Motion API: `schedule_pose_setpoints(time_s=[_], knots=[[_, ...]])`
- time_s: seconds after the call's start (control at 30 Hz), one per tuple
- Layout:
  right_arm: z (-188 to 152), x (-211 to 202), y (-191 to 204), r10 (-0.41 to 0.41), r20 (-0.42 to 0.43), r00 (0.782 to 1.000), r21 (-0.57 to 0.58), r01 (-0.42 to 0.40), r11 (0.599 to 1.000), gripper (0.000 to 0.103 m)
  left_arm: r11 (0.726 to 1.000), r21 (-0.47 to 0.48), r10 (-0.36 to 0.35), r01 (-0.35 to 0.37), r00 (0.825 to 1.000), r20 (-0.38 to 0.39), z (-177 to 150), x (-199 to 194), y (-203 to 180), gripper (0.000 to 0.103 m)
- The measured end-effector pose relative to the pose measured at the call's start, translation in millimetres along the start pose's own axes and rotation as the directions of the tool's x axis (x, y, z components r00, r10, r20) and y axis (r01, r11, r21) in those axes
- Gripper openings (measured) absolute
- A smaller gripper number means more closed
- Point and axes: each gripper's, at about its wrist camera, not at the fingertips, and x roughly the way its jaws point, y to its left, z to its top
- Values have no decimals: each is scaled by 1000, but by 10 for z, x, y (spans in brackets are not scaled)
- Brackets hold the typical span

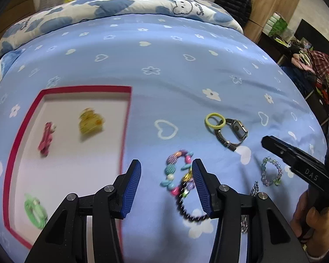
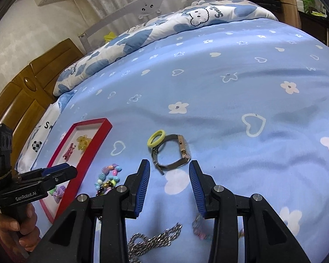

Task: Organize jewelry
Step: 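Move both open tools back over the remaining jewelry, then grasp the yellow hair tie with the left tool while the right tool grasps the wristwatch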

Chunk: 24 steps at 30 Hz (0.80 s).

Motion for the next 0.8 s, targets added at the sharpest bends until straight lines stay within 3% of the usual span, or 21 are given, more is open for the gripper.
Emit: schedule_pose_setpoints(time_s=[0.5, 0.57, 0.6, 0.8], knots=[[198, 528, -126, -14, -102, 995, -59, 8, 998, 36, 999, 36, -30, 33, 998, -63, 542, 755, -231, 47], [185, 589, -132, -19, -118, 993, -67, 11, 998, 23, 999, 37, -37, 40, 997, -71, 578, 839, -264, 47], [173, 608, -139, -26, -124, 992, -70, 17, 997, 11, 998, 41, -40, 43, 996, -75, 599, 893, -292, 47], [131, 406, -225, -36, -79, 996, -49, 32, 998, 10, 996, 71, -49, 57, 993, -106, 665, 1205, -468, 47]])
